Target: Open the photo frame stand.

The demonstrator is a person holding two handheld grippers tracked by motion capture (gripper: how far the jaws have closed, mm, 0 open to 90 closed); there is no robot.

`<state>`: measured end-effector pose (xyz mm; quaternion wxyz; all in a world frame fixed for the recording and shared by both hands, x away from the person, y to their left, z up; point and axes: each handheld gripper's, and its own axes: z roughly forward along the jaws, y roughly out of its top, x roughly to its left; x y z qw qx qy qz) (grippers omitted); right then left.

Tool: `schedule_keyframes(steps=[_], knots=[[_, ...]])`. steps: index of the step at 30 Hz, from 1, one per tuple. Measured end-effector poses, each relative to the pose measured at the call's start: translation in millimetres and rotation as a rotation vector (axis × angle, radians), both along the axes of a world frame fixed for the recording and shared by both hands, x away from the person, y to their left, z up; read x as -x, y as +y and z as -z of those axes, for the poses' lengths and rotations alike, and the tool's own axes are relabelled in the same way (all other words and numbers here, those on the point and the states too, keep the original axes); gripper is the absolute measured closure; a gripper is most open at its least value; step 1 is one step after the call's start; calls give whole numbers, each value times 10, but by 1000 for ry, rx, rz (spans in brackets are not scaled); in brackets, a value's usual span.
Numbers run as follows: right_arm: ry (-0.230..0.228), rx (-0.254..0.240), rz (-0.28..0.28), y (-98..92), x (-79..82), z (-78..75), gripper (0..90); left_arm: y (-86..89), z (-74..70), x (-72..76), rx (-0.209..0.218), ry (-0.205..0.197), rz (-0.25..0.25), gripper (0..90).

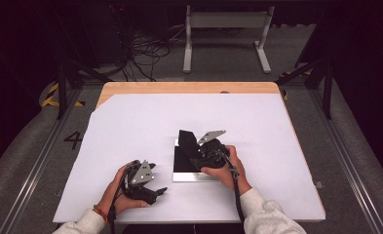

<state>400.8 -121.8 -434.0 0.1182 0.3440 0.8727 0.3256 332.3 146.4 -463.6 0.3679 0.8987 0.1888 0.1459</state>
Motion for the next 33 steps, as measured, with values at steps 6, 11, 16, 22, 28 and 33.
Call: schedule_keyframes(steps=[6, 11, 16, 22, 28, 33], knots=[[40, -3, 7, 11, -9, -32, 431, -42, 44, -34, -4, 10, -5, 132], [53, -15, 8, 9, -16, -48, 432, -108, 34, -65, -13, -16, 17, 152], [76, -28, 7, 10, -38, -90, 432, -163, 21, -79, -28, -47, 23, 178], [111, -22, 3, 39, -70, -139, 431, -237, 5, -71, -55, -107, 26, 221], [148, -13, -11, 96, -96, -175, 432, -298, -4, -49, -90, -156, 48, 246], [176, -4, -18, 114, -133, -197, 432, -304, -5, -29, -104, -182, 45, 264]])
